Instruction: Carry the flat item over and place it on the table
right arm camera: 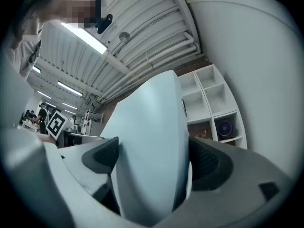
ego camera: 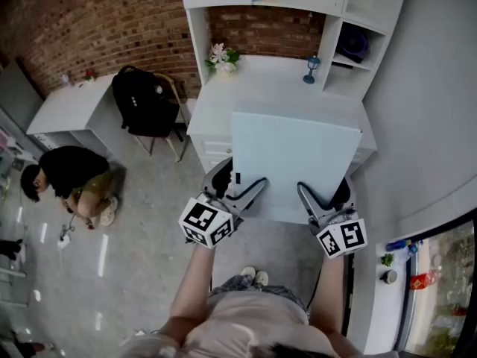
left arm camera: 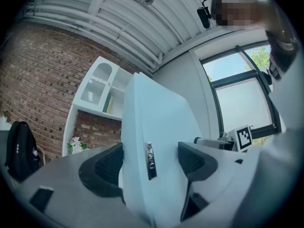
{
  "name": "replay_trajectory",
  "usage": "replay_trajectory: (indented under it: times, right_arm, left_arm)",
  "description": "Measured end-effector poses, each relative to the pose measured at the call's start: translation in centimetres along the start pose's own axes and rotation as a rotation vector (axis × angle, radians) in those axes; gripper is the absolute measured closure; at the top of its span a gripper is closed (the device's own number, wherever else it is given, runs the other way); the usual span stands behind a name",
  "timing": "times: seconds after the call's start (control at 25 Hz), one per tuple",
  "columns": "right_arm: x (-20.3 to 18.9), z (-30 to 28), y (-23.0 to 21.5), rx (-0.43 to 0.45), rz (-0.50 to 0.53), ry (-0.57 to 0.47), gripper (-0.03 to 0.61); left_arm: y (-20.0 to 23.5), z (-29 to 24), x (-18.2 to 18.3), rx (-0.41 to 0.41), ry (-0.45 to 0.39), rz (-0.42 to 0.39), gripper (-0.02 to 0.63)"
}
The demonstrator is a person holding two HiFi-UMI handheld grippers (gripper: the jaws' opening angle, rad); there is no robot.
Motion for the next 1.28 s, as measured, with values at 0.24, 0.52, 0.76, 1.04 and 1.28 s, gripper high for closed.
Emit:
replay_trajectory:
  times: [0.24,0.52,0.76,1.04,1.28]
  right_arm:
    - [0.0,-0.2,0.1,0.005,0.003,0.004,0.104]
    - [-0.3,-0.2,-0.1,0.004,-0.002,0.002,0.107]
    - [-0.5,-0.3,0.3,-0.001,-0.002,0.009,0.106]
    - [-1.6,0.4,0.2,-0.03,-0.044,0.01,0.104]
    - [-2.8,1.2,-1.0,-0.059,-0.067,0.02,0.104]
  left_arm:
    - [0.2,0.0,-0.1,0.001,0.003,0.008,0.259]
    - [0.3,-0.2,-0.3,0.001,0.003,0.009,0.259]
    - [0.6,0.0,-0.6,-0.013,0.002,0.021,0.259]
    - [0.6,-0.5,-1.4,-0.05,0.018,0.021,0.259]
    - [0.1,-1.8,-2.8,-0.074,0.038,0.032,0.259]
Point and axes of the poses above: the fingertips, and each gripper's own axes: z backward along the fingers, y to its left, x out of its top, the point moved 3 cm from there along z, backward along the fingers, and after that the axes turned 9 degrees about x, right-handed, at the moved point
